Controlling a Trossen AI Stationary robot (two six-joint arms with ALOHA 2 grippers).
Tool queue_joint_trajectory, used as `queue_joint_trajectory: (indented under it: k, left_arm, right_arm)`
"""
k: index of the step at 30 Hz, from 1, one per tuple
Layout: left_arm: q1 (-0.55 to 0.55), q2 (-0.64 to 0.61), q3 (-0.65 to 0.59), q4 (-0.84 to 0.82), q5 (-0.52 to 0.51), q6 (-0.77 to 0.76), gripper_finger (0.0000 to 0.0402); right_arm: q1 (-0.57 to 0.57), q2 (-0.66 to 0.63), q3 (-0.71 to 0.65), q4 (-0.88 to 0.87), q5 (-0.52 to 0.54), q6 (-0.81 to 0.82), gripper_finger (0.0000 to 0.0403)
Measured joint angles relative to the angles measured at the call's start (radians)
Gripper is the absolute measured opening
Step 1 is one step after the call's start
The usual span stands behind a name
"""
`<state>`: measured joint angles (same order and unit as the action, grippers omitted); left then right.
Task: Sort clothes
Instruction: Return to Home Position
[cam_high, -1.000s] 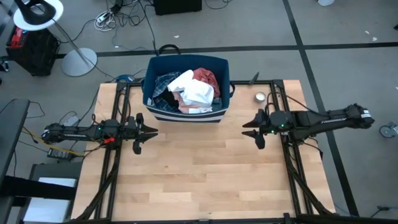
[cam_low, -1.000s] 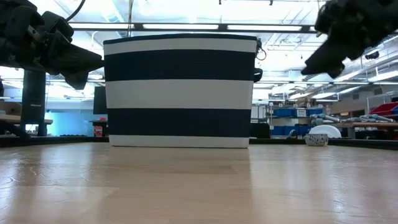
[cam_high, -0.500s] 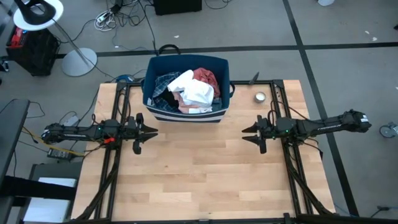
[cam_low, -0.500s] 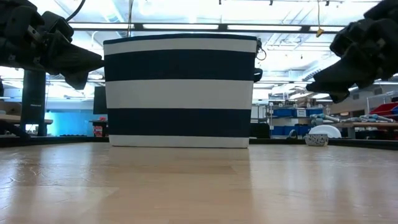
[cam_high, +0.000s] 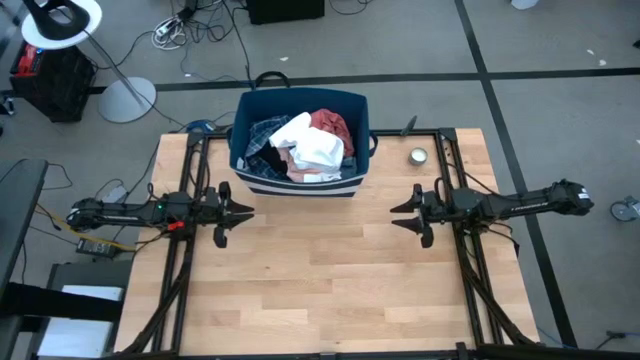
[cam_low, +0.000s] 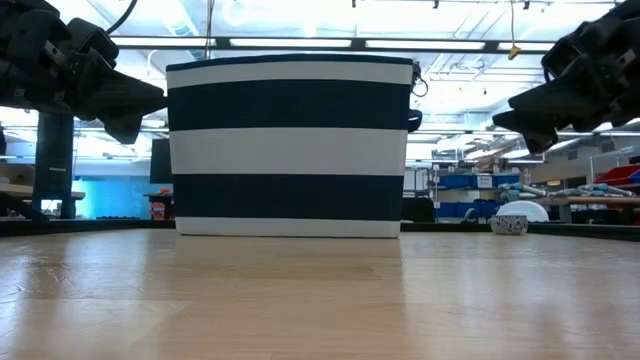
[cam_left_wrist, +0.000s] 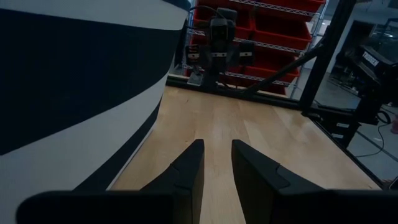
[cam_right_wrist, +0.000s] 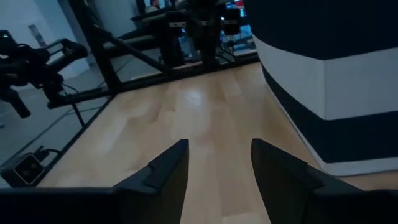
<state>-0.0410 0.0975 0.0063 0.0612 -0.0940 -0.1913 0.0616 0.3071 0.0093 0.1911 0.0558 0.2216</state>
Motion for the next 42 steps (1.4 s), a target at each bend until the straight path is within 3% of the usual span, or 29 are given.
queue_joint_trajectory:
  k: [20, 29, 38, 42]
  left_arm:
    - [0.0, 0.0, 0.0, 0.0, 0.0, 0.0, 0.0087]
    - [0.0, 0.0, 0.0, 0.0, 0.0, 0.0, 0.0087]
    - [0.0, 0.0, 0.0, 0.0, 0.0, 0.0, 0.0087]
    - [0.0, 0.0, 0.0, 0.0, 0.0, 0.0, 0.0087]
  right_arm:
    - [0.0, -0.196, -0.001, -0.015, -0.021, -0.022, 0.0177]
    - [0.0, -0.3, -0.002, -0.086, 0.063, 0.041, 0.0177]
    - [0.0, -0.305, -0.002, -0.094, 0.036, 0.057, 0.0177]
    - [0.0, -0.305, -0.002, -0.122, 0.107, 0.049, 0.0177]
